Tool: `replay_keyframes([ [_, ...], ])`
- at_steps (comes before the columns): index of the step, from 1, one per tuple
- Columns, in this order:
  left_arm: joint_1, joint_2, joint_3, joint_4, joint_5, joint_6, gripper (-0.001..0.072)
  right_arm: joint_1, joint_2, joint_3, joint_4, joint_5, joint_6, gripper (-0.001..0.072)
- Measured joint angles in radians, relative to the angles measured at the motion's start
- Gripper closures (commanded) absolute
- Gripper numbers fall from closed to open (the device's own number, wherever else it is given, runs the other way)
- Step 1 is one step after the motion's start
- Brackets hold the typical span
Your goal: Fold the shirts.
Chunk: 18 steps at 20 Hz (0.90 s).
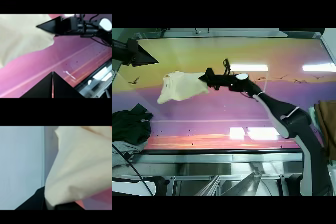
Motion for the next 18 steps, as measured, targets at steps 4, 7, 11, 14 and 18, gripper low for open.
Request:
replay_keyframes([
  [4, 0.0, 0.0, 0.0, 0.0, -0.021, 0.002, 0.0689, -0.222, 0.24, 0.0, -0.375, 0.124, 0.24, 0.0696],
  [7, 0.0, 0.0, 0.0, 0.0, -0.028, 0.002, 0.0689, -0.424, 0.446, -0.001, -0.722, 0.289, 0.453, 0.0698],
  [11, -0.002, 0.0, 0.0, 0.0, -0.03, 0.001, 0.0689, -0.715, 0.682, -0.036, -0.996, 0.495, 0.587, 0.0697],
  [14, -0.017, 0.0, 0.0, 0.0, -0.033, -0.001, 0.0689, -0.921, 0.811, -0.095, -1.158, 0.633, 0.627, 0.0697],
  [18, -0.061, 0.0, 0.0, 0.0, -0.033, -0.001, 0.0689, -1.156, 0.922, -0.257, -1.358, 0.772, 0.616, 0.0697],
])
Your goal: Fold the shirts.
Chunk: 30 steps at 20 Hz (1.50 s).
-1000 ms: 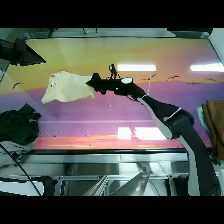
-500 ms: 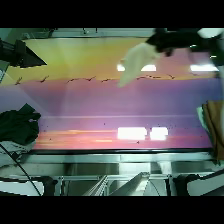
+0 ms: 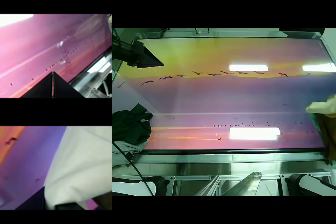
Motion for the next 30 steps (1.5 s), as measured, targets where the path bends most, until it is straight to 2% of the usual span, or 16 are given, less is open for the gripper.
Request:
replay_keyframes([
  [7, -0.097, 0.0, 0.0, 0.0, 0.002, 0.001, 0.069, -0.278, 0.155, -0.419, -0.163, 0.019, -0.016, 0.0683],
  [8, -0.107, 0.0, 0.0, 0.0, 0.003, 0.001, 0.069, -0.301, 0.17, -0.468, -0.186, 0.015, -0.01, 0.0518],
  [9, -0.117, 0.0, 0.0, 0.001, 0.004, 0.003, 0.069, -0.324, 0.181, -0.514, -0.207, 0.011, -0.005, 0.0149],
  [10, -0.123, 0.0, 0.0, 0.001, 0.004, 0.003, 0.069, -0.343, 0.187, -0.55, -0.225, 0.01, -0.002, 0.0012],
  [11, -0.128, 0.0, 0.0, 0.001, 0.004, 0.003, 0.069, -0.358, 0.189, -0.578, -0.238, 0.008, -0.002, 0.0012],
  [15, -0.136, 0.0, 0.0, 0.001, 0.021, 0.007, 0.069, -0.386, 0.19, -0.626, -0.254, -0.006, -0.051, 0.0015],
  [16, -0.137, 0.0, 0.0, 0.001, 0.029, 0.007, 0.069, -0.389, 0.19, -0.627, -0.236, -0.006, -0.06, 0.0253],
  [17, -0.137, 0.0, 0.0, 0.001, 0.036, 0.007, 0.069, -0.389, 0.19, -0.623, -0.193, -0.01, -0.067, 0.0702],
  [20, -0.139, 0.0, 0.0, -0.021, 0.053, 0.019, 0.0692, -0.354, 0.194, -0.603, 0.043, -0.042, -0.098, 0.0693],
  [22, -0.14, 0.01, 0.0, -0.061, 0.051, 0.039, 0.0692, -0.286, 0.213, -0.595, 0.241, -0.071, -0.154, 0.0694],
  [24, -0.149, 0.034, -0.009, -0.092, 0.039, 0.053, 0.0693, -0.176, 0.264, -0.601, 0.377, -0.098, -0.2, 0.0695],
  [27, -0.18, 0.141, -0.137, -0.113, 0.026, 0.062, 0.0694, 0.064, 0.411, -0.681, 0.477, -0.14, -0.242, 0.0692],
  [30, -0.252, 0.356, -0.452, -0.124, 0.107, 0.068, 0.0689, 0.373, 0.61, -0.846, 0.523, -0.222, -0.254, 0.0692],
])
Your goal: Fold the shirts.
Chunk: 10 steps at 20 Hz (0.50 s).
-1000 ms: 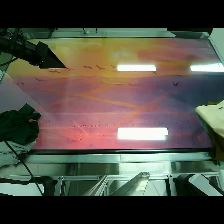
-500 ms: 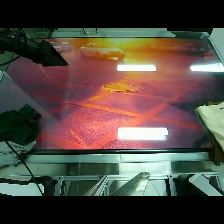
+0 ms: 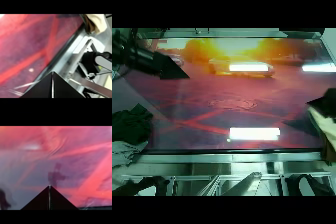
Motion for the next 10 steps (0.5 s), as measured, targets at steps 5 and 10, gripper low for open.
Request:
replay_keyframes([
  [5, -0.109, 0.391, -0.591, -0.003, 0.224, -0.027, 0.0684, 0.367, 0.146, -0.204, 0.024, -0.166, -0.004, 0.0692],
  [10, -0.133, 0.602, -0.816, -0.004, 0.304, -0.061, 0.0683, 0.457, 0.11, -0.247, 0.051, -0.212, -0.029, 0.0693],
])
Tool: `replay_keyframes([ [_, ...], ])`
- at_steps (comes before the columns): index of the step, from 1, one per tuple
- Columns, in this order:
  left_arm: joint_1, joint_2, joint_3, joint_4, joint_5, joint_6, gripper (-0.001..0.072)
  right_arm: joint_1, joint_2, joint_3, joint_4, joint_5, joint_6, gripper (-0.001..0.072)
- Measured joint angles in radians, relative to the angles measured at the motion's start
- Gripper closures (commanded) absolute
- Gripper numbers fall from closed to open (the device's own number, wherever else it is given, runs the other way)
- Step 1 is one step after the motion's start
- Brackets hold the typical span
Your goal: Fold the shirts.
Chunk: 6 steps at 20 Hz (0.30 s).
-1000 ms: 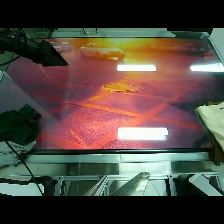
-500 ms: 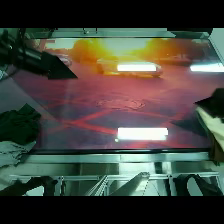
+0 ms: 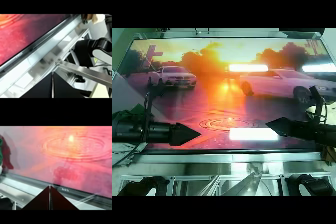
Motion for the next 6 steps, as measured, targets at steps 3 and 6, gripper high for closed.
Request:
replay_keyframes([
  [3, -0.003, 0.066, -0.035, -0.002, 0.035, -0.012, 0.0682, 0.012, -0.014, -0.006, 0.008, -0.008, -0.005, 0.0692],
  [6, -0.005, 0.096, -0.047, -0.002, 0.063, -0.034, 0.0682, 0.016, -0.02, -0.008, 0.01, -0.011, -0.007, 0.0693],
])
